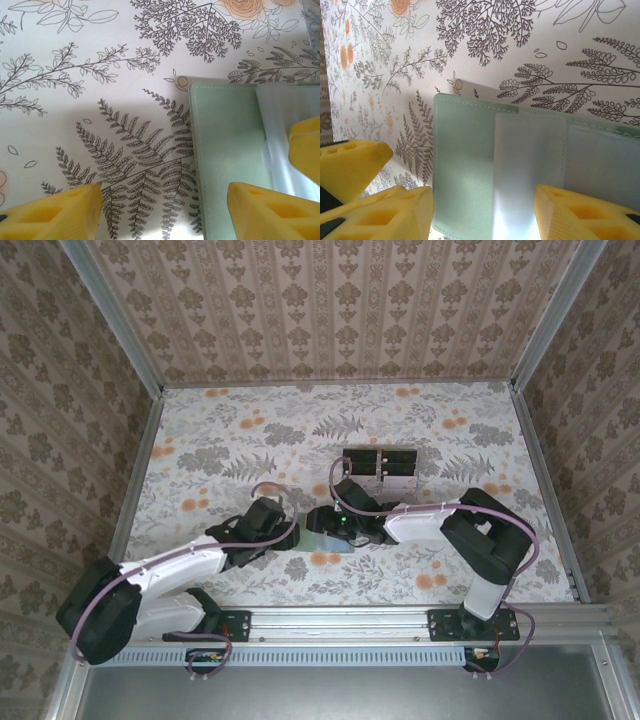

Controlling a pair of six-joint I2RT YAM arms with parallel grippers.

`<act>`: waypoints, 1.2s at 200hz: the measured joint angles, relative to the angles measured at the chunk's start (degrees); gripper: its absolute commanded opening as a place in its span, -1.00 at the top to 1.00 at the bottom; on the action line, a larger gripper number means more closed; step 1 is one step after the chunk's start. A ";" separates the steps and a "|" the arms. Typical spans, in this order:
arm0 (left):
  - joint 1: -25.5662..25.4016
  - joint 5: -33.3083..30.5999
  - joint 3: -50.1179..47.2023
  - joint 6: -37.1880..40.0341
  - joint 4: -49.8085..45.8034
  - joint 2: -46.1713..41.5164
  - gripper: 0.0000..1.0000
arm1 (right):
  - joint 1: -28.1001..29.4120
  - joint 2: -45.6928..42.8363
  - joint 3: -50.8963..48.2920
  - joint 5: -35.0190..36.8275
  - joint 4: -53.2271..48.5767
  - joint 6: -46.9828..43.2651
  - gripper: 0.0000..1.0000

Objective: Put the credit cards into the card holder
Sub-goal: Flip over the card slot on the card holder.

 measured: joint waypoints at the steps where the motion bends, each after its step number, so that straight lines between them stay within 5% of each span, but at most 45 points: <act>1: 0.00 0.02 -0.07 -0.02 0.07 -0.09 -0.38 | 0.00 0.02 0.00 0.00 0.04 0.04 -0.13; 92: -4.13 3.65 -6.69 0.22 7.37 -6.95 -0.40 | -0.33 1.66 0.00 -0.66 4.39 4.87 -0.18; 240: -6.73 1.22 0.50 5.22 13.22 11.17 -0.40 | -1.51 2.47 -0.76 -2.89 8.07 7.67 -0.19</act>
